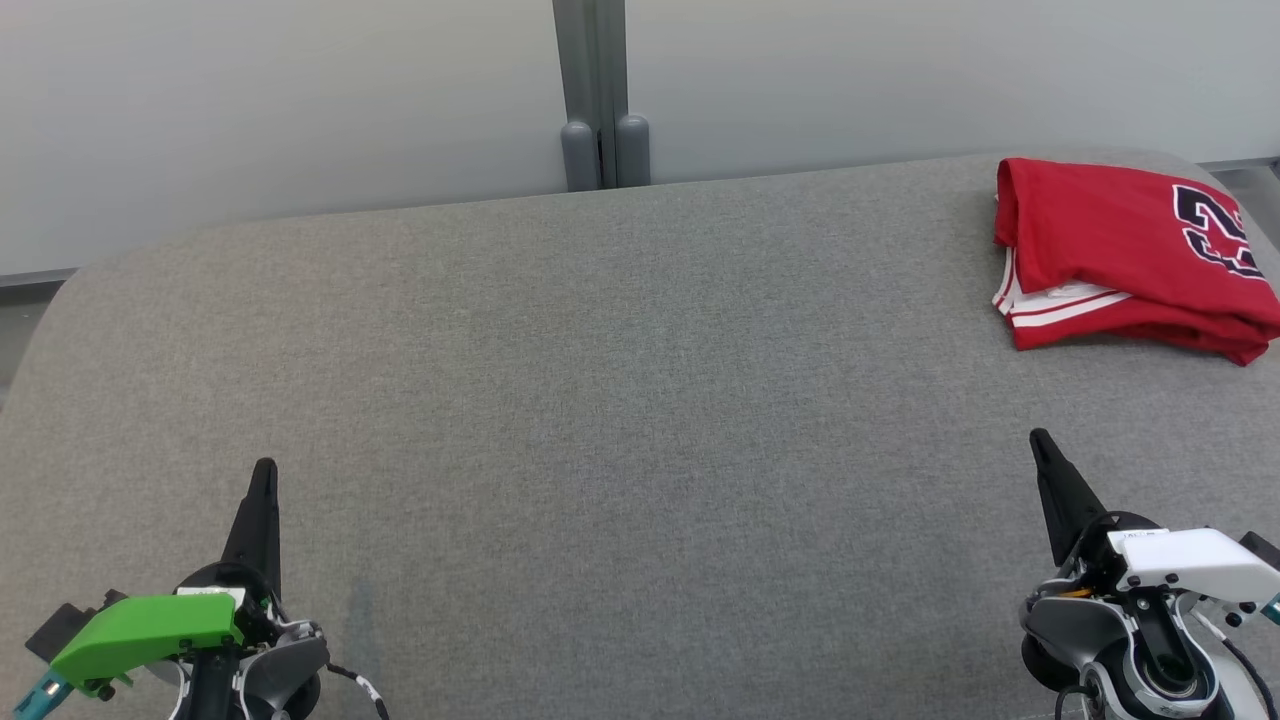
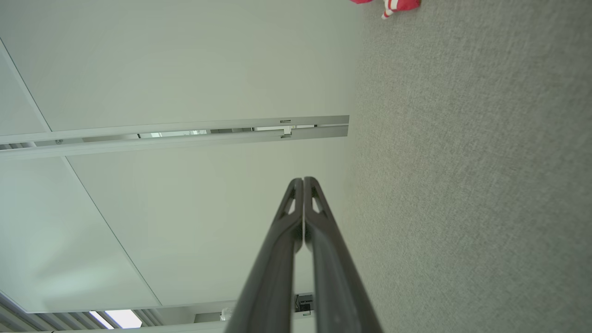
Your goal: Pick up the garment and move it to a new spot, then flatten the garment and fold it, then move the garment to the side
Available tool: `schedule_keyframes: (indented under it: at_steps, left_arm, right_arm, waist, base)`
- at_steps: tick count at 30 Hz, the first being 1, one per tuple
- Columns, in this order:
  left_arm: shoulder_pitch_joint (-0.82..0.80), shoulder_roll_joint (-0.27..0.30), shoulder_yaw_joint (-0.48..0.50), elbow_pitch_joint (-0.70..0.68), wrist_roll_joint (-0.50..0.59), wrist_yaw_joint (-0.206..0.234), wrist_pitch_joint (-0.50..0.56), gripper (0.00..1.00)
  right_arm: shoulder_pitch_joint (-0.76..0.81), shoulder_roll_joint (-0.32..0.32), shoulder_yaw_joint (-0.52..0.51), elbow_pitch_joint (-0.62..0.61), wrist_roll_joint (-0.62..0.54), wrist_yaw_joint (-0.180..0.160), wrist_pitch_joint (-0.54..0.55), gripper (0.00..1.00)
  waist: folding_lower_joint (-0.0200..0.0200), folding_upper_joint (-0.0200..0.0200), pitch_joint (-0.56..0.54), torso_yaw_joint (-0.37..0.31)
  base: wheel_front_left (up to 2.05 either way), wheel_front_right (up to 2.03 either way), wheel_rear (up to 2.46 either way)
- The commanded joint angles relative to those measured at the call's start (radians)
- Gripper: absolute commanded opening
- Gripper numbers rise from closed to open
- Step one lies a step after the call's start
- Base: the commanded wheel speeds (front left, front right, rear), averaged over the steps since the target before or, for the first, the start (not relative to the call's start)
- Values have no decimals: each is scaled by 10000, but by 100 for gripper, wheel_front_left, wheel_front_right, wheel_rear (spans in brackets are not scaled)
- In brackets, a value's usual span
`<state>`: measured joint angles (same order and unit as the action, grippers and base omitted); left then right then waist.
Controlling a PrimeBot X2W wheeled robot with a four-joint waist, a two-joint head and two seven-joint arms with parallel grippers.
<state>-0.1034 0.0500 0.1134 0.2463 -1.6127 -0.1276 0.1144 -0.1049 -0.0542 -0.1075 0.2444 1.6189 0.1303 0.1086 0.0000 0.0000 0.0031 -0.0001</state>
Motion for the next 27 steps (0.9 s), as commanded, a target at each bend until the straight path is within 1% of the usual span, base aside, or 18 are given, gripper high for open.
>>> schedule_keyframes:
  at_steps: [1, 27]
  left_arm:
    - [-105, 3, 24, -23, -5, -60, 32, 0]
    - [-104, 3, 22, -23, -6, -60, 30, 0]
  right_arm:
    - [-66, -12, -22, 11, -21, 7, 44, 0]
    - [-68, 6, -47, 12, -45, 7, 50, 0]
  waist:
    - [0, 0, 0, 1]
    - [0, 0, 0, 1]
  base:
    - [0, 0, 0]
    - [0, 0, 0]
